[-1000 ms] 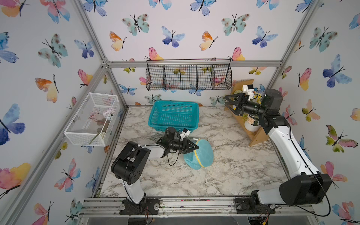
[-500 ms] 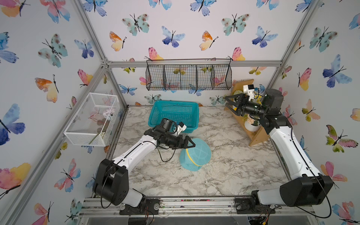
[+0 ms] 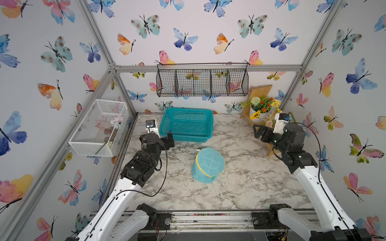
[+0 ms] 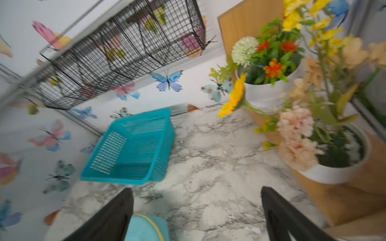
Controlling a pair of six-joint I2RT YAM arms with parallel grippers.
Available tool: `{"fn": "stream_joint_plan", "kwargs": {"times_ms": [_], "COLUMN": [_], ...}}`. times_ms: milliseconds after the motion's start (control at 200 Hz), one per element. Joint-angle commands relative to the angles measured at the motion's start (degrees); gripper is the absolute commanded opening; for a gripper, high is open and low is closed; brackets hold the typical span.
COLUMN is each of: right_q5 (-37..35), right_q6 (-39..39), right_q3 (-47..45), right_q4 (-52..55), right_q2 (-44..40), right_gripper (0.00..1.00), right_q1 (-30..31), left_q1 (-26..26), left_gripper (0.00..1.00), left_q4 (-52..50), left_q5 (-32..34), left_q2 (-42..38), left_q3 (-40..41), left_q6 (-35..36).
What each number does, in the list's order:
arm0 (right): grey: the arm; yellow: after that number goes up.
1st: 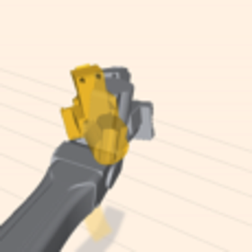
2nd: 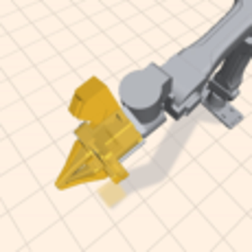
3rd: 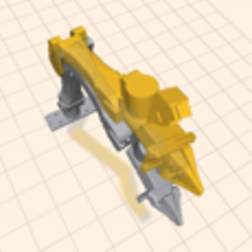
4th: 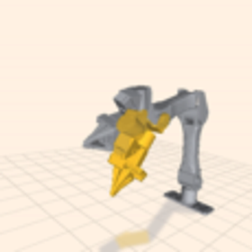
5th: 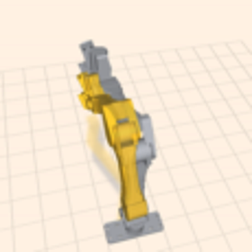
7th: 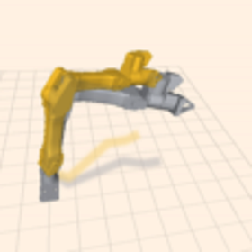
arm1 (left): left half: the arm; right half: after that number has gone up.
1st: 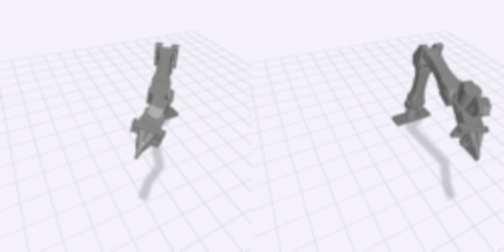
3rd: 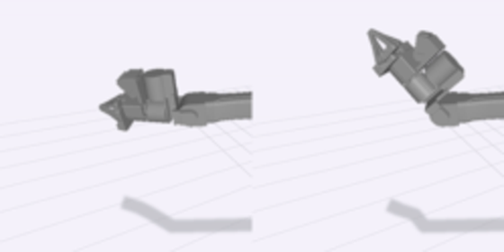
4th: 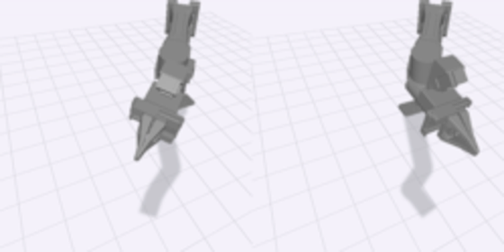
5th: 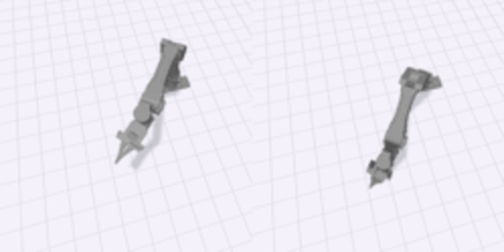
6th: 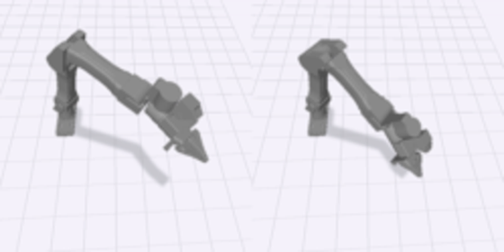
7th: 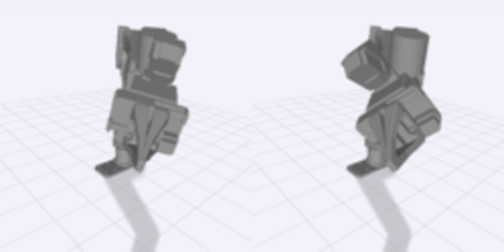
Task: Turn the laundry bag inside out
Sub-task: Reset both arms
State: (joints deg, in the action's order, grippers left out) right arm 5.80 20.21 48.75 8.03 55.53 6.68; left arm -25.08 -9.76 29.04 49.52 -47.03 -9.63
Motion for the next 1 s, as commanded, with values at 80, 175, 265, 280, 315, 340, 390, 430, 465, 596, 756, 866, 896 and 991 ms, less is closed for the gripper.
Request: {"fn": "stream_joint_plan", "kwargs": {"times_ms": [80, 175, 265, 280, 315, 340, 390, 430, 465, 596, 756, 866, 896, 991], "right_q5": [-16.7, -18.6, -17.6, -17.3, -16.4, -15.5, -15.3, -14.5, -14.2, -14.4, -13.5, -13.4, -13.3, -13.0], "right_q6": [-13.2, -15.6, -17.2, -17.2, -17.4, -17.9, -17.6, -17.8, -18.2, -19.3, -20.8, -20.2, -20.2, -20.1], "right_q3": [-18.1, -25.0, -28.7, -29.3, -30.6, -31.9, -33.4, -34.0, -34.3, -34.5, -32.5, -34.2, -33.9, -33.8], "right_q4": [-22.4, -30.5, -36.6, -38.0, -41.2, -44.7, -49.9, -53.8, -57.0, -67.6, -72.8, -76.7, -76.3, -76.1], "right_q2": [-6.4, -5.9, -1.4, -0.7, 1.3, 3.4, 7.9, 11.7, 14.9, 24.7, 33.2, 35.0, 35.0, 34.9], "right_gripper": [0.98, 0.98, 0.98, 0.98, 0.99, 0.98, 0.98, 0.98, 0.98, 0.98, 0.99, 0.98, 0.98, 0.98], "right_q1": [-0.1, -0.1, -0.1, -0.1, -0.1, -0.1, -0.1, -0.1, -0.1, -0.1, -0.1, -0.5, -0.6, -0.7], "left_q1": [4.3, 7.9, 11.0, 11.5, 12.5, 13.6, 15.8, 17.3, 18.6, 20.8, 20.5, 21.3, 21.4, 20.8], "left_gripper": [0.99, 0.99, 0.99, 0.99, 0.99, 0.99, 0.99, 0.99, 0.99, 0.99, 0.99, 0.99, 0.99, 0.99], "left_q4": [24.7, 25.5, 31.8, 32.9, 35.8, 37.4, 40.1, 42.4, 44.2, 55.3, 59.6, 61.7, 63.3, 69.8], "left_q5": [13.4, 11.2, 8.5, 7.8, 6.6, 5.7, 3.3, 2.0, 0.8, -3.4, -4.1, -6.6, -7.6, -8.5], "left_q2": [-1.9, -0.1, 1.3, 1.6, 2.4, 2.9, 4.4, 6.0, 7.5, 11.5, 17.9, 21.7, 23.1, 30.6], "left_q3": [16.6, 19.8, 24.1, 24.8, 26.5, 27.3, 28.8, 29.9, 30.7, 35.2, 36.3, 34.5, 34.5, 33.4], "left_q6": [6.9, 4.3, 4.1, 4.2, 4.1, 3.7, 3.1, 3.0, 3.0, 5.2, 4.3, 3.5, 2.9, 5.2]}}
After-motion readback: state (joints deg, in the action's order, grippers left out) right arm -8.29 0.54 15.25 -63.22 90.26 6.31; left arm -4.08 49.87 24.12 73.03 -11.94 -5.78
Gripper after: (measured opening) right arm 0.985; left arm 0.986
